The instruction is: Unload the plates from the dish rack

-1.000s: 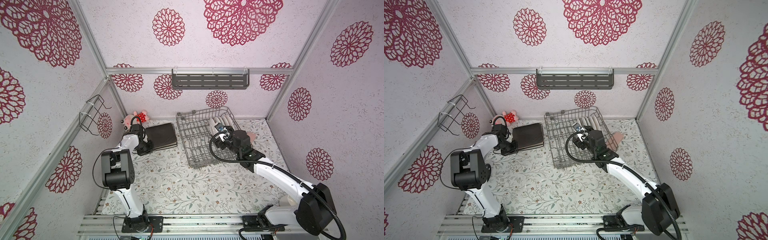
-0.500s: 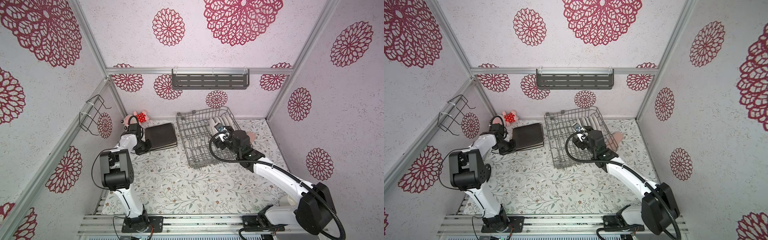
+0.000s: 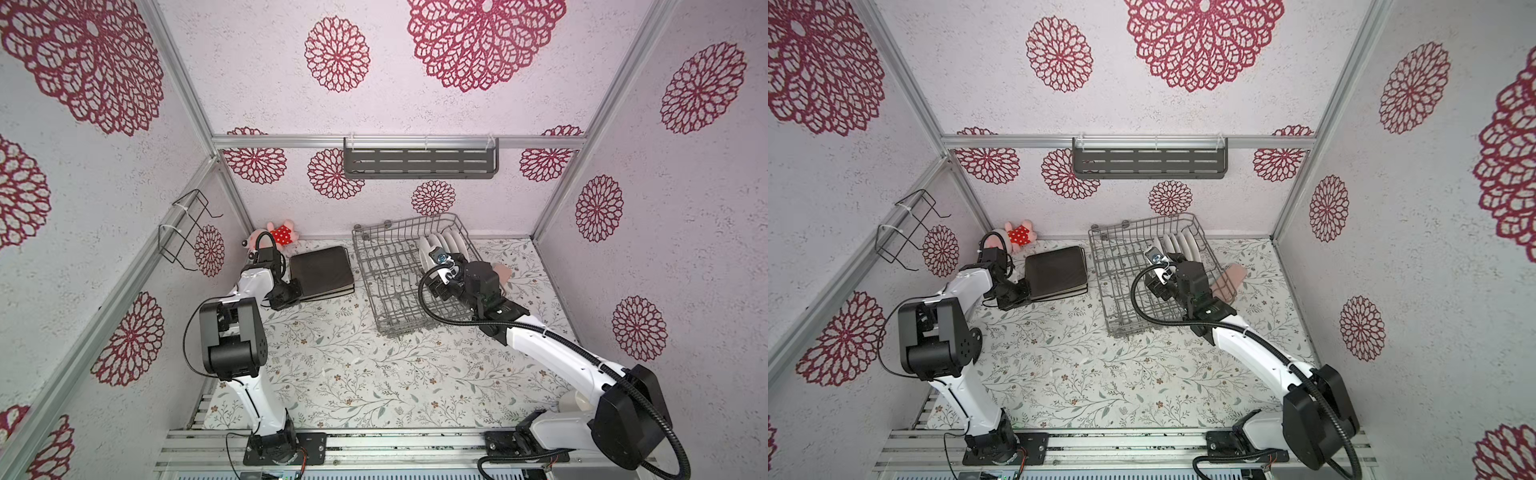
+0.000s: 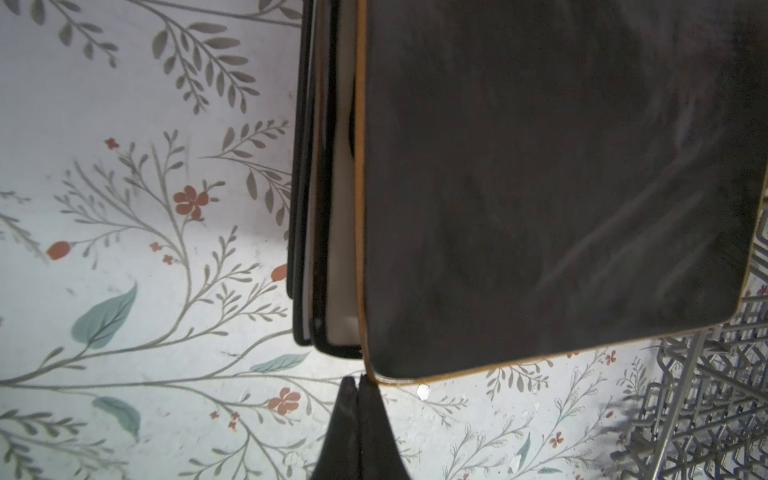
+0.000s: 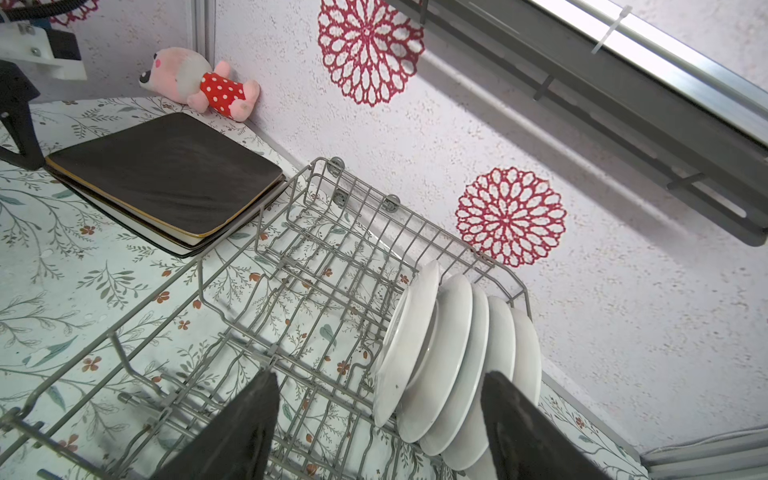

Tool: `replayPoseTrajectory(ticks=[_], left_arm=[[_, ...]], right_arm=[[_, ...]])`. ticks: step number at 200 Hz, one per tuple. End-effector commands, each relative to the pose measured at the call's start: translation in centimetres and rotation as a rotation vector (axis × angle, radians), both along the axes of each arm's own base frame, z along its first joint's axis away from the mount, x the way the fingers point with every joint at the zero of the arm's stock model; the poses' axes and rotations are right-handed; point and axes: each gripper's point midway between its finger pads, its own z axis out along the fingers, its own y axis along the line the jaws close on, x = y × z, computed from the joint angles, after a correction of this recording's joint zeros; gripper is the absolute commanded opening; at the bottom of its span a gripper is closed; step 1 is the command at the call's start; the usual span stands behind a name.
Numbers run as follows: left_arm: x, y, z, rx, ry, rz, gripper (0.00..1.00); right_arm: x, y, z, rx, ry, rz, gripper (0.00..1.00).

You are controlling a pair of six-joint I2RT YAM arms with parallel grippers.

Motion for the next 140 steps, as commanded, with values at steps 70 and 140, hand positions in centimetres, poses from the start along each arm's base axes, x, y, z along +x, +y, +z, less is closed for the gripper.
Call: replayPoseTrajectory(ticks=[70, 140], left_arm=[[1.9, 0.7, 1.1, -0.017, -0.077, 0.024, 0.0], [0.8, 0.1, 1.2, -0.025, -0.06, 0.016, 0.0]], right_arm=[[0.5, -0.1, 1.1, 0.038, -0.027, -0.016, 0.8], [0.7, -0.7, 1.2, 0.032, -0.026, -0.037, 0.82]])
